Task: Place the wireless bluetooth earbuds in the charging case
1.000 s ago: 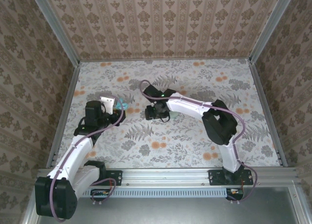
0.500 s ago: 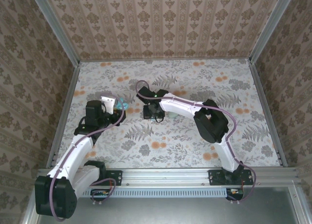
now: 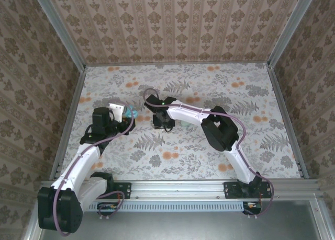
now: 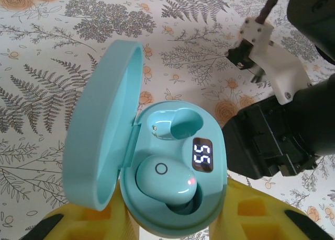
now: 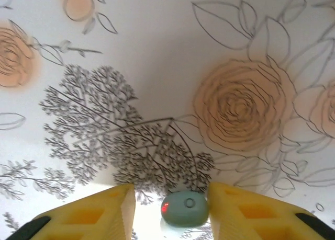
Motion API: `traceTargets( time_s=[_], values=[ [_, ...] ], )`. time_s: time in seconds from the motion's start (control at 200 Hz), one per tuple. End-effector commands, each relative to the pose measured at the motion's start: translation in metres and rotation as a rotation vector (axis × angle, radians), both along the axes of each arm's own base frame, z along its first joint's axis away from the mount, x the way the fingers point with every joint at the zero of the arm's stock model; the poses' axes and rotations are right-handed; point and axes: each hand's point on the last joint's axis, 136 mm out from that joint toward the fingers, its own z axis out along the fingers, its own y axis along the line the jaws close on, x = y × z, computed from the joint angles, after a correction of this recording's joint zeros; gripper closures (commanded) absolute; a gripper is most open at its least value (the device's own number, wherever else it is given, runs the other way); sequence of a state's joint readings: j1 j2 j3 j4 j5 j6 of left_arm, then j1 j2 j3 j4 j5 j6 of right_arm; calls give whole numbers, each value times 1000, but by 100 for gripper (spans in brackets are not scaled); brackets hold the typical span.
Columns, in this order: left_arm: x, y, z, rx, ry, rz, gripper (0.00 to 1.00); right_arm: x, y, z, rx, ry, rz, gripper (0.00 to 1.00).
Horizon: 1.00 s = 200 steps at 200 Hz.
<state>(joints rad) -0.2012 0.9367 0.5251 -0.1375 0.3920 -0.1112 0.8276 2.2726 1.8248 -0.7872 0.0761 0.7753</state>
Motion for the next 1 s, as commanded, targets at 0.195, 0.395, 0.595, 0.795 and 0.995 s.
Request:
traceTargets(
  time_s=[0.195,0.395,0.595,0.795,0.995],
  values=[
    [1,-4,10,2,-39,-23,100,-6,-2,-11,-58,34,39,65],
    [-1,-3,9,2,-34,-22,100,-18,-6,-9,-72,41,61,65],
    [-3,-3,10,0,-39,-20,100,-22,-9,-13,-100,44,78,74],
    [-6,-6,12,-12,-68,-42,100,-17,-5,3,-74,6,112,83],
    [-17,-26,25,-75,-208,-187,100,-14,-10,66,60,-109,157,87]
  ],
)
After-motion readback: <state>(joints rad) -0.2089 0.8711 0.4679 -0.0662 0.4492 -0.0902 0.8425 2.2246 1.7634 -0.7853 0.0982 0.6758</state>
